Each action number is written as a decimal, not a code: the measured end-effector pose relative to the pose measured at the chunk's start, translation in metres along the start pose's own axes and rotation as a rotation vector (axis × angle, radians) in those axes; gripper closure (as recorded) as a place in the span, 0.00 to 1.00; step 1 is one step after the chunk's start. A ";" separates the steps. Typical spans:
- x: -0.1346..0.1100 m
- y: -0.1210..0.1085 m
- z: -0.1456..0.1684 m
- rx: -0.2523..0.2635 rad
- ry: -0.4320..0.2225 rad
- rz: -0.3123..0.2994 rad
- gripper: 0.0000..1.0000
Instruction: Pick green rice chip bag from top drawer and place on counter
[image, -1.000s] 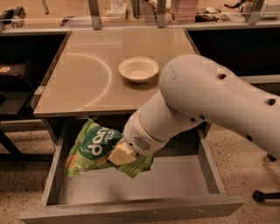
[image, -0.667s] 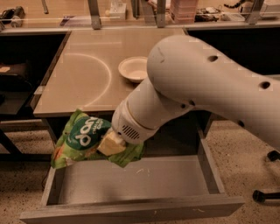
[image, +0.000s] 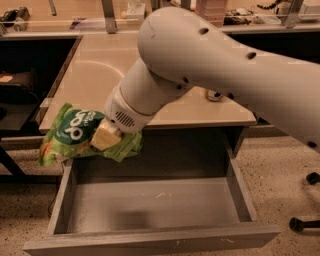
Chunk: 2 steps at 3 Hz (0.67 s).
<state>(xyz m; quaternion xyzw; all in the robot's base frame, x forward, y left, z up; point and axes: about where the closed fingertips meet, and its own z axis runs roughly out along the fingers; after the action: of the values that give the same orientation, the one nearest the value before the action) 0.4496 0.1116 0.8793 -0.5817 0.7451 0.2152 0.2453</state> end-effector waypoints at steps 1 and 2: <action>-0.021 -0.022 0.008 0.000 -0.002 -0.015 1.00; -0.034 -0.048 0.017 0.006 0.001 -0.011 1.00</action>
Offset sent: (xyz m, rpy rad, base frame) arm 0.0939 0.0338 0.0052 -0.0042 -0.0088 -0.0092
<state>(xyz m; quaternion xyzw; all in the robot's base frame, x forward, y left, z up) 0.5050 0.1364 0.8854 -0.5851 0.7426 0.2115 0.2480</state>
